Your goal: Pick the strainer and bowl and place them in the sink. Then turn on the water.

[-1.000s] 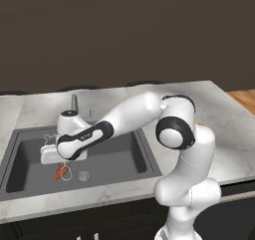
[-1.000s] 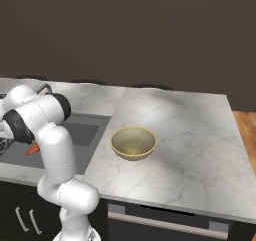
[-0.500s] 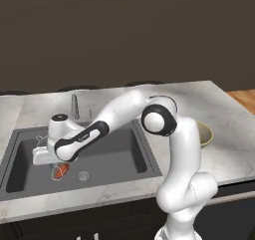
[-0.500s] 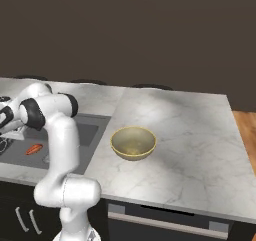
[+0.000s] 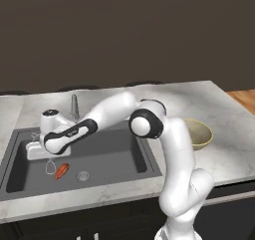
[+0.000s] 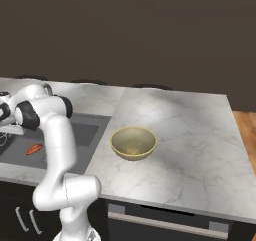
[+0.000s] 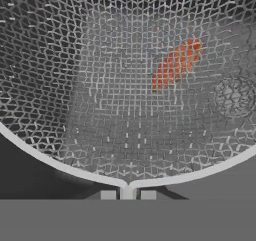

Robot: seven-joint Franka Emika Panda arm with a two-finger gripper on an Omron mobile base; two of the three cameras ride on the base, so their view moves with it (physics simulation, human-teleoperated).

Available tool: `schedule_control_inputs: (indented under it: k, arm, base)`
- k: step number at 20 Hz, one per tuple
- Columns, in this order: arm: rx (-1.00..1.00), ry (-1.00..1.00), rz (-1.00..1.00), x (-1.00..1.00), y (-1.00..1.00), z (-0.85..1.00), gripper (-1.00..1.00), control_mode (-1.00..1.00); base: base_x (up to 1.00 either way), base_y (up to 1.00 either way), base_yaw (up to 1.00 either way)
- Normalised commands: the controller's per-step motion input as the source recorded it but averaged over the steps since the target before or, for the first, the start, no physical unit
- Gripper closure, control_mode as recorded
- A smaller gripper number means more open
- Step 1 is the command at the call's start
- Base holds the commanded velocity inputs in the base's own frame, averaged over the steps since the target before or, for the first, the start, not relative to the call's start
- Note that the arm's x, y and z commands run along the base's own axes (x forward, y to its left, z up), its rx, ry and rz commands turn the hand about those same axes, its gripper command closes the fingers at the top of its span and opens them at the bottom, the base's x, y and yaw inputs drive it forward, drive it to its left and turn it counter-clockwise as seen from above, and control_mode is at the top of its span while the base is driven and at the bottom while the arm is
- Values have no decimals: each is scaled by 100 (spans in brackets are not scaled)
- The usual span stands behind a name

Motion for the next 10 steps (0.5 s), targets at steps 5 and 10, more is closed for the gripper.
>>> schedule_control_inputs:
  k: [5, 10]
  arm:
    - [0, 1, 0, 24, 0, -26, 100, -100]
    - [0, 2, 0, 25, 0, -45, 100, -100]
  base:
    - [0, 0, 0]
    - [0, 0, 0]
